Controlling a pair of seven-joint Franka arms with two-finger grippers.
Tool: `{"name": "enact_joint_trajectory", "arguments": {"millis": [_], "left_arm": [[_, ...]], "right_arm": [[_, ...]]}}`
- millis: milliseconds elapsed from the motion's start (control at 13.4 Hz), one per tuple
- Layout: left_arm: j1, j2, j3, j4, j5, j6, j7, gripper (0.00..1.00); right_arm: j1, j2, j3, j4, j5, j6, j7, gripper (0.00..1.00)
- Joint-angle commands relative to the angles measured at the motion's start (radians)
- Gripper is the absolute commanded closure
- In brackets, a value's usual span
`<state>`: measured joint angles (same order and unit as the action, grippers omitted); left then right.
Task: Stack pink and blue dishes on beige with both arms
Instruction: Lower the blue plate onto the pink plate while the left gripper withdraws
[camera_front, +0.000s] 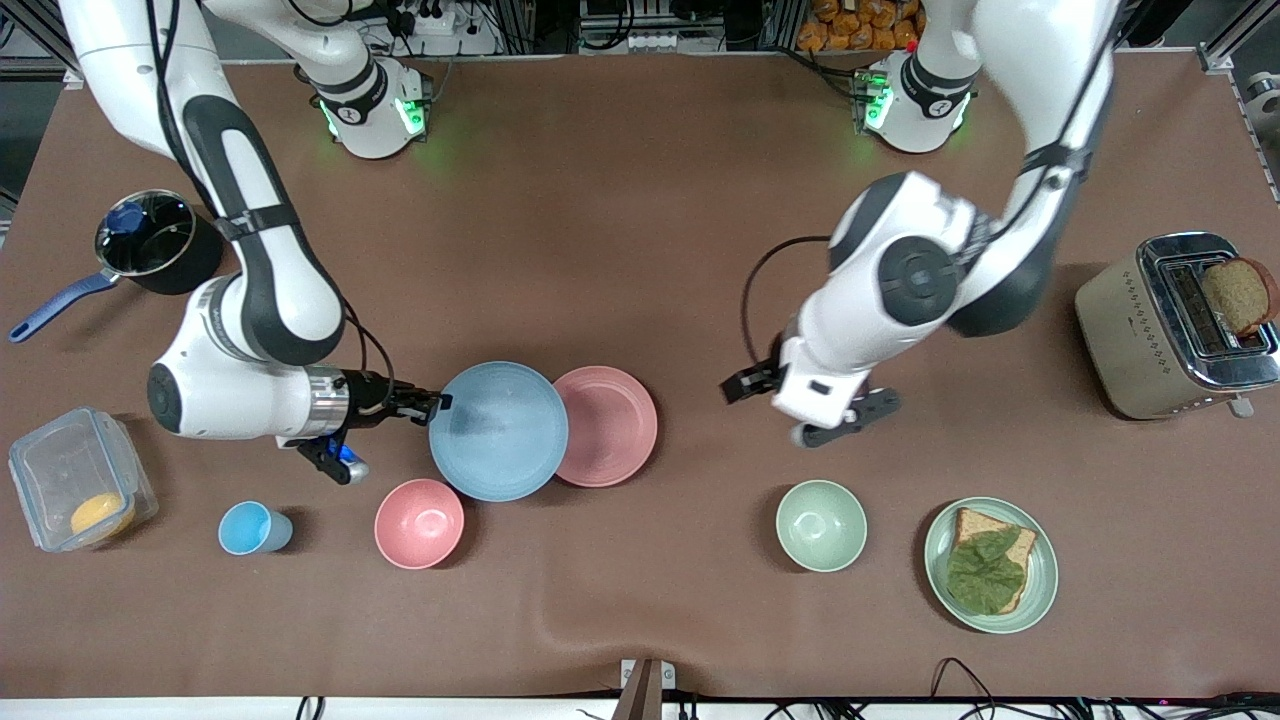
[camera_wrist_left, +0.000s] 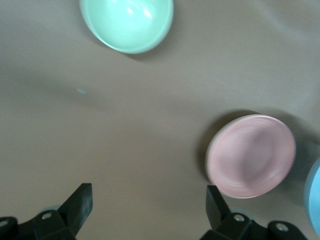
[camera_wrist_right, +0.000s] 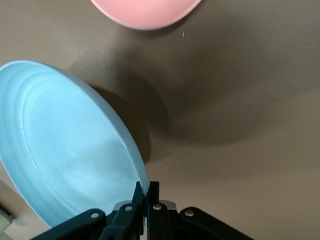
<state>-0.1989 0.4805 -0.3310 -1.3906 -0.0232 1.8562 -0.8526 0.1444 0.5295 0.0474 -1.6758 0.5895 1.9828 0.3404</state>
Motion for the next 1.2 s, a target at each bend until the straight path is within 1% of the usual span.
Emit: {"name": "enact_joint_trajectory", "arguments": {"millis": [0,224,374,598,897,1121], "left_arm": [[0.073,-0.106,0.001,-0.048,0.017,-0.096,0.101,0.0],[0.136,-0.187,0.001,-0.058,0.035,-0.187,0.2,0.0],[0.167,-0.223,0.0,-0.058,0.066,-0.23,0.294,0.0],[0.225,-0.261,-0.003,-0.054,0.069,-0.287,0.403,0.0],[0.251,-0.316,0.0,-0.05,0.069,-0.336,0.475,0.0],[0.256,-0.361,0.001,-0.05,0.068,-0.383,0.48,0.0]], "right_arm": [[0.056,-0.006,-0.008,-0.019,-0.008,0.059,0.063,1.0],[0.132,0.013,-0.011,-0.019,-0.01,0.137,0.146,1.0],[0.152,0.026,-0.011,-0.018,-0.01,0.155,0.149,1.0],[0.204,0.058,-0.014,-0.018,-0.011,0.215,0.187,1.0],[0.264,0.099,-0.015,-0.018,-0.016,0.306,0.25,1.0],[0.268,0.101,-0.015,-0.018,-0.016,0.31,0.255,1.0]]}}
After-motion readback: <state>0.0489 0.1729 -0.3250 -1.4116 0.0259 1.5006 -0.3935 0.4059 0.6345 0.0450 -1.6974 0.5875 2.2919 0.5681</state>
